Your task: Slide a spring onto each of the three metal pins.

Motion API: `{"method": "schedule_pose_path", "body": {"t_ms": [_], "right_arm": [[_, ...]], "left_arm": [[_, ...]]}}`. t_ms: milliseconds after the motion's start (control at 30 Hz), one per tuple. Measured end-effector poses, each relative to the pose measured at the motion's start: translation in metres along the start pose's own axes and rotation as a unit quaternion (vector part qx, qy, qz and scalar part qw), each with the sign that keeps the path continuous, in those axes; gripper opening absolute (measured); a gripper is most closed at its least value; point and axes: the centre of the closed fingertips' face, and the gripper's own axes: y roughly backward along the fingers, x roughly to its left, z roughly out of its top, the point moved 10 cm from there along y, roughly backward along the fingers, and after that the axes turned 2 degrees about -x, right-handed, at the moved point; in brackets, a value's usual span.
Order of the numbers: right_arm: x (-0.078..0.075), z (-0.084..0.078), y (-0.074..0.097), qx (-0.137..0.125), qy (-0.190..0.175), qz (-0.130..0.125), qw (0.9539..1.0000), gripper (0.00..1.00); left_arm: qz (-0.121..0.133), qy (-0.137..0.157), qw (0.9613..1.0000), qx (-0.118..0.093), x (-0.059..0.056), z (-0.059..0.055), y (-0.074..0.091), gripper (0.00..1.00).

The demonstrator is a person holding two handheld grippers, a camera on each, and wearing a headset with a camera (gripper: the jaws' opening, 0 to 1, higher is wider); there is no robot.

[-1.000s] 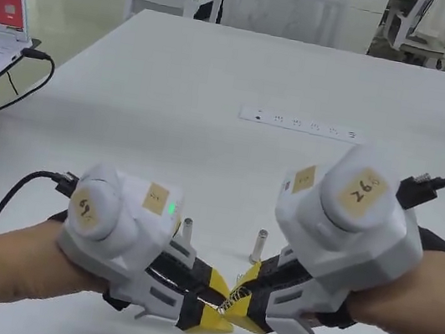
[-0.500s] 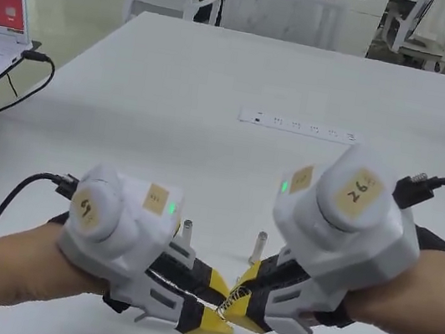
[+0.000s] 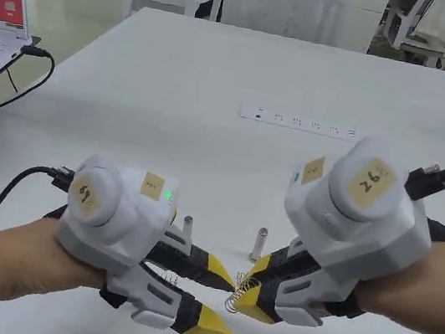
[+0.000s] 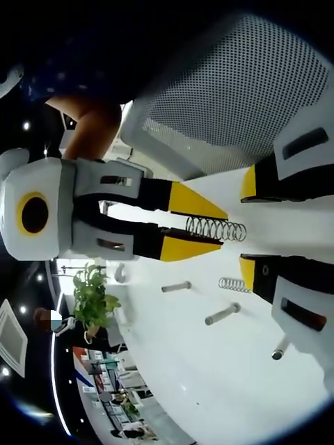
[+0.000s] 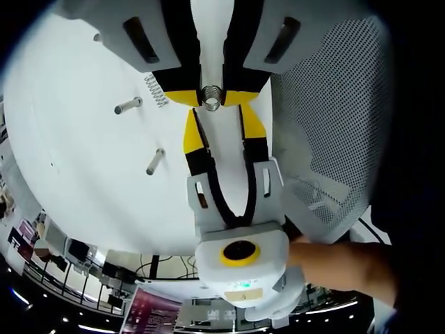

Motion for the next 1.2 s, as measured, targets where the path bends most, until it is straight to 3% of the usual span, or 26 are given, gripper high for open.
{"method": "schedule_pose_path", "body": {"t_ms": [367,833,1200], "right_arm": [[-0.008,-0.007,0.009,0.001,-0.010,-0.015,0.9998,0.08],[-0.015,-0.014,0.019,0.006,-0.020,-0.025,0.9995,0.08],[-0.018,-0.020,0.024,0.008,-0.029,-0.031,0.9991,0.08]], "left_arm": [[0.015,0.025,0.9996,-0.001,0.005,-0.002,0.004,0.34],[0.039,0.034,0.9986,-0.011,0.011,-0.002,0.028,0.37],[0.053,0.048,0.9974,-0.008,0.007,-0.009,0.042,0.40]]}}
